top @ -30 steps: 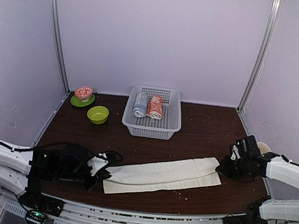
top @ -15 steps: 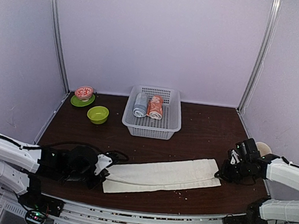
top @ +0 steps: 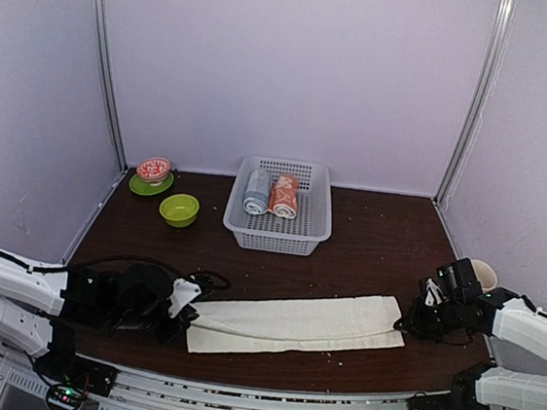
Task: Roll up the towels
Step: Fold the towel at the center of the board.
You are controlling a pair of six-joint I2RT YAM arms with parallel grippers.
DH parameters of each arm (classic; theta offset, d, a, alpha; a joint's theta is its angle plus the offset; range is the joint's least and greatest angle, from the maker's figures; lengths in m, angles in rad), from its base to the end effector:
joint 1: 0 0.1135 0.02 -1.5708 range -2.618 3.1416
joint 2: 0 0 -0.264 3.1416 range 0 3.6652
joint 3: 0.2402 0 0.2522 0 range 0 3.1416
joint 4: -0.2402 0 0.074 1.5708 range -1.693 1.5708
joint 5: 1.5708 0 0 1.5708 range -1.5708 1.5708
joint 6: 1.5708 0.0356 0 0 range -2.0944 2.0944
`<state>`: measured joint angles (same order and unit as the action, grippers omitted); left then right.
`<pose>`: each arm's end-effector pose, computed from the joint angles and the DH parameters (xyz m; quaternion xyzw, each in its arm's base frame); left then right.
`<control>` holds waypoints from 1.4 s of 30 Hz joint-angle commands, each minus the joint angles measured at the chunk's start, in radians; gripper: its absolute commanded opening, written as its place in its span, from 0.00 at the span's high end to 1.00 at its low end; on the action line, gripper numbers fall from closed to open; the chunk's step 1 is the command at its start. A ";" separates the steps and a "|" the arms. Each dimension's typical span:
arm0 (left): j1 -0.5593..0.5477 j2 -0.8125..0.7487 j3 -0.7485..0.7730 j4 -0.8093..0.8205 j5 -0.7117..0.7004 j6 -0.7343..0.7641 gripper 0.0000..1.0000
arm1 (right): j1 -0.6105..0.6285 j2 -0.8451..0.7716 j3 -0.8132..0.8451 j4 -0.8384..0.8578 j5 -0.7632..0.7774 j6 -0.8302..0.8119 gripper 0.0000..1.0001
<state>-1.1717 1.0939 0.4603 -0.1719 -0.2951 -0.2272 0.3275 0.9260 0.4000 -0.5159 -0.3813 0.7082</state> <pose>0.0898 -0.1864 0.1734 0.3685 0.8421 -0.1334 0.3704 0.1447 0.0631 0.1610 0.1307 0.9400 0.2860 0.1325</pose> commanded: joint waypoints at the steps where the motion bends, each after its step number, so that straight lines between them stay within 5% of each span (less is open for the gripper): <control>1: -0.003 -0.088 0.009 -0.021 -0.024 -0.024 1.00 | -0.005 -0.043 0.030 -0.030 -0.039 0.013 1.00; 30: -0.003 -0.046 0.028 -0.071 0.010 -0.081 0.98 | 0.020 0.070 -0.018 -0.101 -0.116 -0.073 1.00; 32: -0.003 -0.041 0.033 -0.076 0.030 -0.085 0.84 | 0.034 0.078 -0.016 -0.101 -0.145 -0.080 0.96; 37: -0.003 -0.097 0.061 -0.142 0.060 -0.096 0.37 | 0.051 0.011 0.060 -0.188 -0.159 -0.099 0.41; 40: -0.003 -0.161 0.105 -0.220 0.070 -0.097 0.09 | 0.050 -0.031 0.142 -0.271 -0.115 -0.110 0.32; 42: -0.003 -0.193 0.137 -0.276 0.048 -0.098 0.06 | 0.050 -0.046 0.192 -0.305 -0.039 -0.112 0.32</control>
<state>-1.1717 0.9672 0.5175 -0.3588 -0.2443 -0.3206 0.3710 0.9207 0.4847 -0.7277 -0.5205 0.6109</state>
